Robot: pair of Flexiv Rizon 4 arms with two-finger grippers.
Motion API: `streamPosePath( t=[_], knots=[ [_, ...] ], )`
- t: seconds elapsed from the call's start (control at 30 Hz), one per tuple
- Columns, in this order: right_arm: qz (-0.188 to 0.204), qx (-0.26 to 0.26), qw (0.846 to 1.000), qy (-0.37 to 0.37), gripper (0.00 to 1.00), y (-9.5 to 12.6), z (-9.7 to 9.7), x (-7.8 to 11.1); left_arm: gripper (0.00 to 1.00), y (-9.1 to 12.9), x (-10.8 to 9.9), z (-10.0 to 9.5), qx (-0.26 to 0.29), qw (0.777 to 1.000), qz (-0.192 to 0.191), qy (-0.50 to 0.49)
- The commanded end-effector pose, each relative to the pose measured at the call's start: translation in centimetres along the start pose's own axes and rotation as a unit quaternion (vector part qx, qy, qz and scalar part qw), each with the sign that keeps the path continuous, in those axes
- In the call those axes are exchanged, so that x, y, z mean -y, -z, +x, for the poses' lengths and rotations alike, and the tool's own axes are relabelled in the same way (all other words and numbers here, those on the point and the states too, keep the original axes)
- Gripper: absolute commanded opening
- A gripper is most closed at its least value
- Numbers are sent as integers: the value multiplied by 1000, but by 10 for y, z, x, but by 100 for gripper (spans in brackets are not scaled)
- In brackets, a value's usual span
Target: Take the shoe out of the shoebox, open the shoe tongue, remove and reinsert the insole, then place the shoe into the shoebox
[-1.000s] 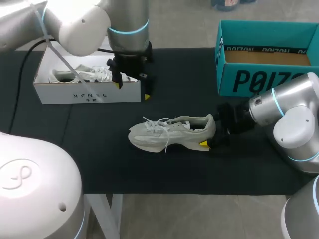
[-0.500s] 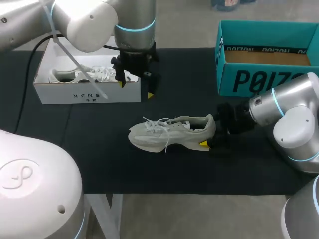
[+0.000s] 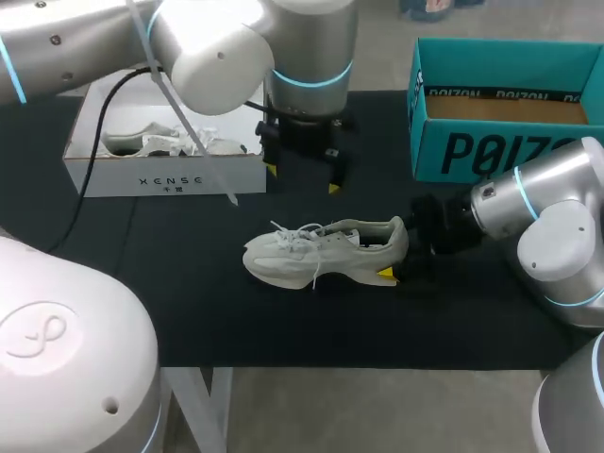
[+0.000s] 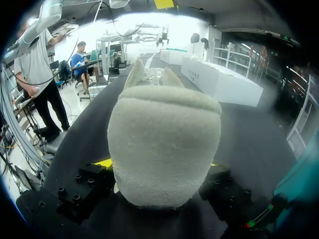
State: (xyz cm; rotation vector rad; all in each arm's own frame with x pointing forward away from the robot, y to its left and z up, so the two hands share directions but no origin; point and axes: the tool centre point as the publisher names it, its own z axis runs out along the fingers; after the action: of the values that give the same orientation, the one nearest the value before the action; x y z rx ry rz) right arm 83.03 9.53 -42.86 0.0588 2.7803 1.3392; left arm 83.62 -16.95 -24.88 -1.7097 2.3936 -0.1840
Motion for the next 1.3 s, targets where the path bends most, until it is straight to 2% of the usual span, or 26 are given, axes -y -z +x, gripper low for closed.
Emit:
streamPosePath(
  t=[0.03, 0.23, 0.57, 0.73, 1.17, 1.3],
  knots=[
    [2, 1, 1000, 0, 0, -4, 0, 0, 100, -19, -1, 22, 10, 1000, -5, 8],
    [2, 1, 1000, 0, 0, -4, 0, 0, 100, -41, -11, 48, 13, 998, -49, 41],
    [2, 1, 1000, 0, 0, -4, 0, 0, 100, -69, -15, 72, 1, 997, -72, 39],
    [2, 1, 1000, 0, 0, -4, 0, 0, 100, -80, -17, 74, 14, 995, -85, 44],
    [2, 1, 1000, 0, 0, -4, 0, 0, 100, -97, -16, 77, 68, 994, -79, 45],
    [2, 1, 1000, 0, 0, -4, 0, 0, 100, -104, -18, 70, 82, 991, -90, 55]
  ],
)
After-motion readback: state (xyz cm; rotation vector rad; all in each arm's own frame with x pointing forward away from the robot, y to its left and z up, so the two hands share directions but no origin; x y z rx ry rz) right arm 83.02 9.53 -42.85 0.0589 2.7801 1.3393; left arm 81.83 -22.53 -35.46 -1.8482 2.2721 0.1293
